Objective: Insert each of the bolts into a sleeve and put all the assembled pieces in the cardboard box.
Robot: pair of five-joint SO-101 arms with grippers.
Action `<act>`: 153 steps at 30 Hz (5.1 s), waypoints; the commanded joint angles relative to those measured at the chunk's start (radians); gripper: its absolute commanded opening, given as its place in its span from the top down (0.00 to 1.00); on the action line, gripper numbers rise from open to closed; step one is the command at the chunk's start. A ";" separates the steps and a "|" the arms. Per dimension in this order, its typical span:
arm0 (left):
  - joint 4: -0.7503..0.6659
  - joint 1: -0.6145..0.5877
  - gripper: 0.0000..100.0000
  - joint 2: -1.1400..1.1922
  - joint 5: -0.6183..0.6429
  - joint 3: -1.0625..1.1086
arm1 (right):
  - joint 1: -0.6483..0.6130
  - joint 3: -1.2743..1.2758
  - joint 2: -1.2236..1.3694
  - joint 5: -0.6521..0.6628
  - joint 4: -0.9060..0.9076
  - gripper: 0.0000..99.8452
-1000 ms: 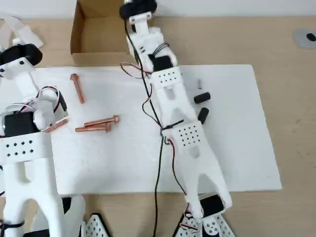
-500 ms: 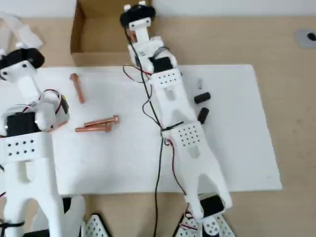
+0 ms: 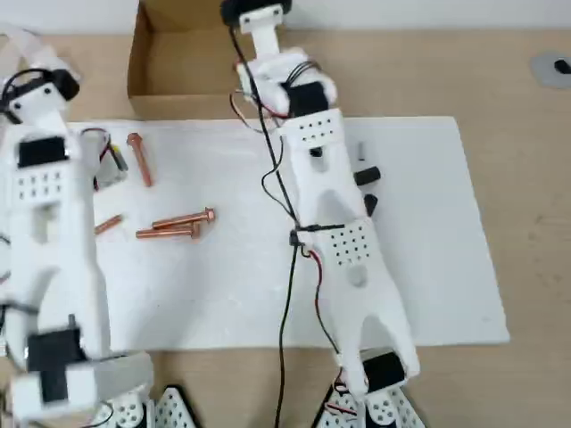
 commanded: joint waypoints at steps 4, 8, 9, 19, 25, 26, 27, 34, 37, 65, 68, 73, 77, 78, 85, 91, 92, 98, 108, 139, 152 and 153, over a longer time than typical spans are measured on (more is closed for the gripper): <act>0.006 -0.002 0.89 0.231 0.002 -0.269 | 0.019 -0.051 -0.176 0.005 0.107 0.79; -0.002 0.002 0.89 0.366 0.006 -0.351 | 0.019 -0.051 -0.205 0.006 0.157 0.79; -0.002 0.005 0.89 0.401 0.008 -0.374 | 0.019 -0.051 -0.209 0.005 0.164 0.79; 0.012 0.071 0.89 0.638 0.028 -0.620 | 0.018 -0.050 -0.213 0.005 0.189 0.79; 0.049 0.058 0.89 0.647 0.071 -0.703 | 0.019 -0.050 -0.213 0.005 0.224 0.79; 0.048 0.058 0.89 0.650 0.071 -0.704 | 0.019 -0.050 -0.213 0.005 0.224 0.79; 0.046 0.063 0.89 0.659 0.071 -0.706 | 0.019 -0.050 -0.213 0.005 0.226 0.79; -0.018 0.064 0.89 0.756 0.072 -0.712 | 0.018 -0.050 -0.209 0.005 0.226 0.79; -0.052 0.066 0.89 0.794 0.072 -0.713 | 0.018 -0.050 -0.209 0.005 0.226 0.79; 0.175 0.064 0.99 0.862 -0.005 -0.824 | 0.018 -0.051 -0.217 -0.149 0.505 0.79; 0.331 0.066 0.99 0.862 -0.034 -1.007 | 0.018 -0.045 -0.260 -0.173 0.545 0.79; 0.511 0.066 0.99 0.860 -0.091 -1.298 | 0.018 -0.044 -0.325 -0.175 0.545 0.79; 0.511 0.068 0.99 0.762 -0.130 -1.218 | 0.022 -0.039 -0.340 -0.175 0.546 0.79; 0.511 0.074 0.99 0.731 -0.141 -1.172 | 0.031 -0.024 -0.341 -0.186 0.546 0.79; 0.508 0.097 0.99 0.470 -0.149 -0.964 | 0.084 0.110 -0.340 -0.390 0.546 0.79; 0.505 0.123 0.99 0.202 -0.169 -0.882 | 0.093 0.205 -0.338 -0.417 0.545 0.79; 0.503 0.124 0.99 0.168 -0.169 -0.870 | 0.094 0.223 -0.338 -0.417 0.545 0.79; 0.462 0.126 0.99 0.012 -0.166 -0.770 | 0.113 0.332 -0.337 -0.419 0.534 0.79; 0.445 0.127 0.99 -0.113 -0.163 -0.684 | 0.180 0.515 -0.337 -0.414 0.382 0.79; 0.439 0.149 0.99 -0.128 -0.133 -0.631 | 0.177 0.677 -0.300 -0.333 0.144 0.79; 0.439 0.147 0.99 -0.128 -0.133 -0.631 | 0.176 0.524 -0.148 -0.295 0.114 0.79; 0.439 0.147 0.99 -0.128 -0.133 -0.631 | 0.176 0.518 -0.140 -0.295 0.114 0.79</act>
